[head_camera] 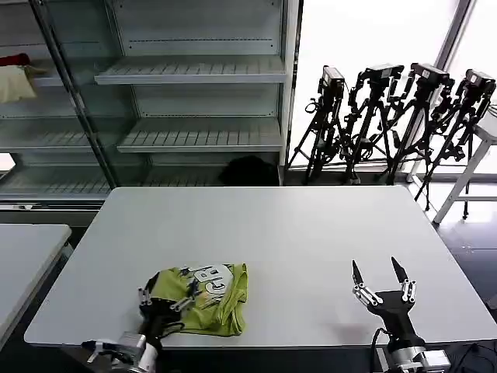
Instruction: Fold and organize the clothes.
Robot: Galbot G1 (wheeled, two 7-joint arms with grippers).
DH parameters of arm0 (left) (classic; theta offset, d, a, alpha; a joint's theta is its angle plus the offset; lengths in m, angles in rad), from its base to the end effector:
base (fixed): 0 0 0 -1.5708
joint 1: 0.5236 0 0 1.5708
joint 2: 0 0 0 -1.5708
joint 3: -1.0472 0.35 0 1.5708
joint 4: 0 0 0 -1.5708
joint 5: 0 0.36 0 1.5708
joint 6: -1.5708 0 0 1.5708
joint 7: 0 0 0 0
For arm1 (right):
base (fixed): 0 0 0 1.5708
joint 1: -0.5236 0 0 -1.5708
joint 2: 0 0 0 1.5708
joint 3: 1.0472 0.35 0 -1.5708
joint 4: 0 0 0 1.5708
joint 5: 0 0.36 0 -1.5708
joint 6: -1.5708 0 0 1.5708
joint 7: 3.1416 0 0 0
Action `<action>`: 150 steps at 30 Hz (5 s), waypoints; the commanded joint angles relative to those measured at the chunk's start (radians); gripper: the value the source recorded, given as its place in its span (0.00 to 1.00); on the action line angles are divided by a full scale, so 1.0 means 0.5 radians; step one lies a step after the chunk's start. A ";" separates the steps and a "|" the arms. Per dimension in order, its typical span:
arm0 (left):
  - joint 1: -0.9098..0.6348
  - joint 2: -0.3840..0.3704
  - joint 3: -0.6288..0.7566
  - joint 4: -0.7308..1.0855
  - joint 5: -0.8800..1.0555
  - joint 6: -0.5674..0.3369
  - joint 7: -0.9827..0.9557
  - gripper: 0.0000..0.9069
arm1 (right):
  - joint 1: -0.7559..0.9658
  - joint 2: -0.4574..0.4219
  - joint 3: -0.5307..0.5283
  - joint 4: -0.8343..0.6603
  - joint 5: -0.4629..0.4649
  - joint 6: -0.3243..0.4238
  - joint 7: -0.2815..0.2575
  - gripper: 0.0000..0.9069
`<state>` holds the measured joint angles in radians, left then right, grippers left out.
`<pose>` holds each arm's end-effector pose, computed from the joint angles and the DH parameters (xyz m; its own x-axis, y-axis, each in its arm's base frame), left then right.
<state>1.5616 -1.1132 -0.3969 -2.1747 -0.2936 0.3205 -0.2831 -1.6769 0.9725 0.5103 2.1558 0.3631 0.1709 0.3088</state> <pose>0.1835 0.0307 -0.2727 -0.9555 0.0428 0.2920 0.0803 0.9898 0.1177 0.1676 -0.0819 -0.2795 -0.9967 -0.0385 -0.0719 -0.0322 0.9958 -0.0859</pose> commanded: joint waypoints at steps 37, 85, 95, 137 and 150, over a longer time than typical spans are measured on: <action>-0.030 -0.261 -0.192 0.218 -0.628 0.030 0.101 0.84 | -0.001 0.006 -0.008 -0.025 -0.011 0.007 -0.005 1.00; -0.150 0.938 -1.172 0.230 -0.342 -0.172 0.609 0.00 | 0.036 -0.004 -0.031 -0.008 -0.013 0.038 0.000 1.00; -0.332 0.167 0.329 0.762 0.811 -0.567 0.685 0.01 | 0.058 0.021 -0.045 -0.010 -0.016 0.023 -0.011 1.00; -1.451 -0.034 1.007 0.346 -0.184 0.288 -0.264 1.00 | 0.239 0.106 -0.160 -0.042 -0.043 -0.218 -0.100 1.00; -0.065 0.302 -0.192 -0.557 -0.070 0.511 -0.016 1.00 | 1.210 0.339 -0.960 -0.218 0.456 -1.222 -0.069 1.00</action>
<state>1.0813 -1.0313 -0.0972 -2.1472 -0.3540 0.5107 -0.3587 -1.4092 1.0582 0.2941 2.1103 0.4268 -0.1095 0.2455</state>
